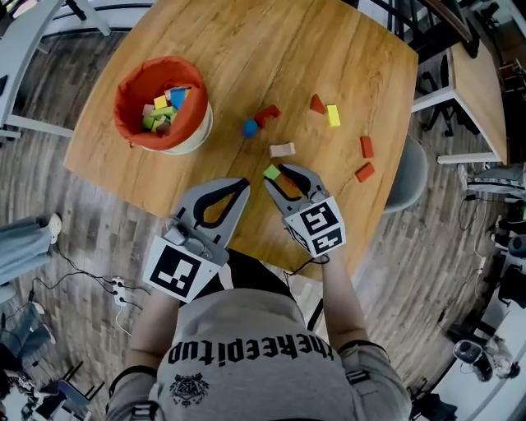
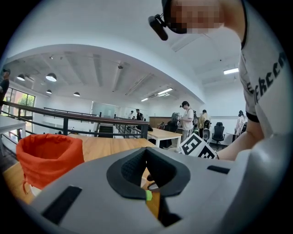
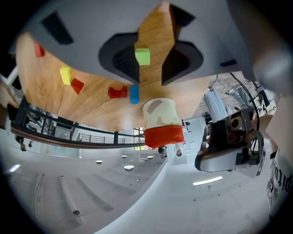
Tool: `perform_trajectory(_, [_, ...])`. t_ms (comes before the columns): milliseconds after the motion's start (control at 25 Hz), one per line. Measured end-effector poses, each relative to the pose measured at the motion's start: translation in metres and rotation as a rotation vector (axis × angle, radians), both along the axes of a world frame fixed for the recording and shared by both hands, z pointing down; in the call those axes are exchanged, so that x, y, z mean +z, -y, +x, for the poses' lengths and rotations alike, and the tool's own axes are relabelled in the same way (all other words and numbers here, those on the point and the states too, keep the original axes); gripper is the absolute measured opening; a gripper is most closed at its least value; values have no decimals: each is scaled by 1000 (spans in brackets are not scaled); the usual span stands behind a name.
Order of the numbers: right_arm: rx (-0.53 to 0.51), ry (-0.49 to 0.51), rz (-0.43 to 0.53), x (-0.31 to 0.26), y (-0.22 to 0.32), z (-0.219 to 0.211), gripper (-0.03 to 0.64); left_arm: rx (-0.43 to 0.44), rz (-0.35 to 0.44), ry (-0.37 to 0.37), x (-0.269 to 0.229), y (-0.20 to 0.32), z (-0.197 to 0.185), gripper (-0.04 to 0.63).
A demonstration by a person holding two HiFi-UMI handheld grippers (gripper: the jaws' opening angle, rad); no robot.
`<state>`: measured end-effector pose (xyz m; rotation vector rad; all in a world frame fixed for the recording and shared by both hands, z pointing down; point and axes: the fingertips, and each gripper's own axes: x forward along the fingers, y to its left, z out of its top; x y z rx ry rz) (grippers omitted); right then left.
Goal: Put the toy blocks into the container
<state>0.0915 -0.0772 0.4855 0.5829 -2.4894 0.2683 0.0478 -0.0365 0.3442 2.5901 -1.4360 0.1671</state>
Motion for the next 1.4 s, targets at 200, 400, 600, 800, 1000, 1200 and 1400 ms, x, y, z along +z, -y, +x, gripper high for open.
perform_trajectory(200, [-16,-44,-21,18,1,1,155,-6,-21,-1,8,0,-2,12])
perform_trajectory(400, [-16,-79,-52,37,3,3,166,-17,-43,-11,14,3,-5,12])
perform_trajectory(600, [-10,-111,-64,50,5,5,170,-20,-54,-6,19,4,-6,12])
perform_trajectory(800, [-29,-142,-73,62,5,4,176,-33,-64,-12,22,6,-9,12])
perform_trajectory(1000, [-25,-160,-64,66,7,2,178,-35,-62,-10,23,6,-10,12])
perform_trajectory(1200, [-50,-170,-58,65,3,-3,178,-25,-58,-5,23,5,-8,12])
perform_trajectory(1400, [-79,-180,-61,65,-1,-9,178,-23,-59,-2,24,4,-9,12])
